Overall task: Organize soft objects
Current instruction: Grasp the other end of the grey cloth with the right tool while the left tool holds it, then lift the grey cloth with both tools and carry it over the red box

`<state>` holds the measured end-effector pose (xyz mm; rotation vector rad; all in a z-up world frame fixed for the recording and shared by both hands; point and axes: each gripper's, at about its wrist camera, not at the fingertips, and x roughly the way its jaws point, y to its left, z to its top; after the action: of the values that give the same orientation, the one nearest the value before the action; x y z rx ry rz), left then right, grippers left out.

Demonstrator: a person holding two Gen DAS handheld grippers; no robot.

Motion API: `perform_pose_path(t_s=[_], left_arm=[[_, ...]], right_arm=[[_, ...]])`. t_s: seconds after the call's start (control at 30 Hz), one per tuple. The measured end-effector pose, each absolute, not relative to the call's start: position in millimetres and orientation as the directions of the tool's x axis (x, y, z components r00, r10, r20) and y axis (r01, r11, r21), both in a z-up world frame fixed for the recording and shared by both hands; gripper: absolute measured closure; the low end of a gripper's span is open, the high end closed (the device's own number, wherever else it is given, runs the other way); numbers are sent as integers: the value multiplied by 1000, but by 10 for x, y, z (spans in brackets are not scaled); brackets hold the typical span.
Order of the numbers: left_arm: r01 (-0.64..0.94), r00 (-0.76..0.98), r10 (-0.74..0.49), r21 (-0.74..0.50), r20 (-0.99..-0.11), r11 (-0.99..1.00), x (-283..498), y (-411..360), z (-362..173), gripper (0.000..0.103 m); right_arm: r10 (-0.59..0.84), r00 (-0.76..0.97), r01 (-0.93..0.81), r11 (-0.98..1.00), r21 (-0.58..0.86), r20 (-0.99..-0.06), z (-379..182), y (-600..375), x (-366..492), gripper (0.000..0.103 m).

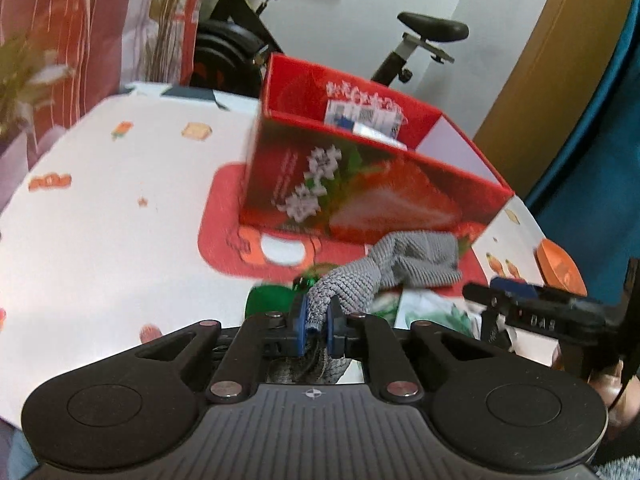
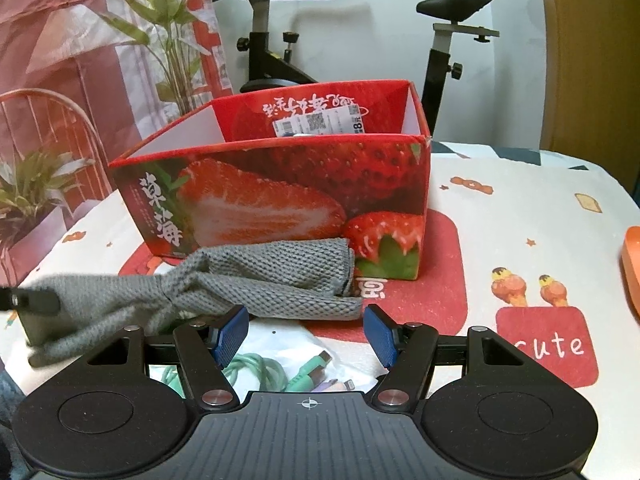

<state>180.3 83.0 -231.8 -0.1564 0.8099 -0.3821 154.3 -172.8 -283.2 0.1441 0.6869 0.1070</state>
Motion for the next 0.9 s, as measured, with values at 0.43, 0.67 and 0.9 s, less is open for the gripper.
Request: perform_pose_path(t_s=[0.43, 0.67, 0.9], left_arm=[[263, 695, -318, -184, -645, 947, 2128, 760, -2312, 92], [172, 717, -287, -237, -635, 956, 2209, 869, -2415, 92], [124, 721, -315, -333, -617, 935, 2198, 955, -2496, 91]], right_arm=[[162, 783, -37, 976, 215, -600, -2973, -1882, 1949, 43], [196, 761, -7, 956, 294, -619, -3189, -1898, 2194, 60], [199, 773, -53, 966, 251, -602, -3353, -1783, 2113, 79]])
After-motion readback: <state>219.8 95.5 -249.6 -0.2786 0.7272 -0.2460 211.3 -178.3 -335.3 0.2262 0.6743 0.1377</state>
